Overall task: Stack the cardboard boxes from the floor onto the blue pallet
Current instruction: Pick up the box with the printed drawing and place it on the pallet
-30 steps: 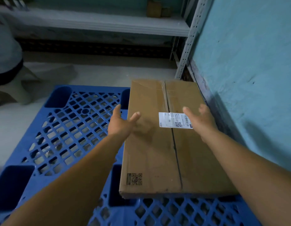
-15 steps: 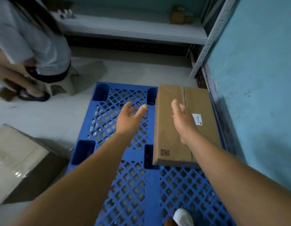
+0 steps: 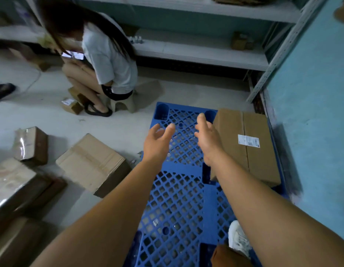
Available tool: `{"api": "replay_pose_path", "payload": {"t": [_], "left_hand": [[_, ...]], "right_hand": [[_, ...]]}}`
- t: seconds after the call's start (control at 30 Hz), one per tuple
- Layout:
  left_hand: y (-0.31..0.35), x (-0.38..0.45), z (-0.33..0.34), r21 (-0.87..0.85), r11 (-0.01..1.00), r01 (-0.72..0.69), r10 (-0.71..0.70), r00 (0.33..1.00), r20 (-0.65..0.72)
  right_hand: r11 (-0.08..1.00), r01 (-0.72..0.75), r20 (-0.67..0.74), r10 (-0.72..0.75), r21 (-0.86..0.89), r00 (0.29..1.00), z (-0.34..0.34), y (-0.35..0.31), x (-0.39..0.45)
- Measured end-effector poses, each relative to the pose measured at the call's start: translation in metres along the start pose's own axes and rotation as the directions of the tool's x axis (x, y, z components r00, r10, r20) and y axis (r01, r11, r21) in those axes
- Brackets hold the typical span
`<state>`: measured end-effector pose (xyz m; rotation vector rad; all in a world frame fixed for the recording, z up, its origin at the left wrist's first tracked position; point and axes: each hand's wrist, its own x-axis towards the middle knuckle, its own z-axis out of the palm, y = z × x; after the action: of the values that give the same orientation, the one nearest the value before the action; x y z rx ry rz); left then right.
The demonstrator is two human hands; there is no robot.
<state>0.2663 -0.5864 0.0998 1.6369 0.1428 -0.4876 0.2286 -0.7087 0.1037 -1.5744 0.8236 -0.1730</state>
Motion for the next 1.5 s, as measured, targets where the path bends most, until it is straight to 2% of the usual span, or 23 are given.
{"api": "replay_pose_path", "payload": {"t": [0.27,0.5,0.83,1.1,1.27,1.4,1.5], "left_hand": [[0.000,-0.048,-0.106,-0.088,0.996,-0.008,-0.003,0.992,-0.127],[-0.007,-0.079,-0.160,-0.149,0.989,-0.008,-0.026,0.974,-0.224],[-0.034,-0.132,-0.219,-0.172,0.985,-0.031,-0.053,0.887,-0.460],[-0.062,-0.208,-0.242,-0.208,0.977,-0.048,-0.098,0.764,-0.637],[-0.088,-0.258,-0.265,-0.240,0.969,-0.064,-0.130,0.693,-0.709],[-0.108,-0.292,-0.289,-0.297,0.952,-0.077,-0.192,0.606,-0.772],[-0.125,-0.316,-0.313,-0.340,0.936,-0.094,-0.234,0.559,-0.796]], "right_hand": [[0.999,-0.036,0.131,0.038,-0.015,0.991,0.075,-0.005,-0.079],[0.997,0.007,0.239,0.011,-0.078,0.971,0.119,-0.007,-0.114],[0.993,0.064,0.452,-0.013,-0.098,0.892,0.173,-0.005,-0.170],[0.980,0.120,0.644,0.009,-0.156,0.765,0.191,0.013,-0.226],[0.970,0.146,0.750,0.052,-0.196,0.659,0.206,0.028,-0.269],[0.961,0.177,0.804,0.071,-0.214,0.590,0.228,0.041,-0.308],[0.955,0.185,0.852,0.108,-0.232,0.512,0.249,0.052,-0.338]]}}
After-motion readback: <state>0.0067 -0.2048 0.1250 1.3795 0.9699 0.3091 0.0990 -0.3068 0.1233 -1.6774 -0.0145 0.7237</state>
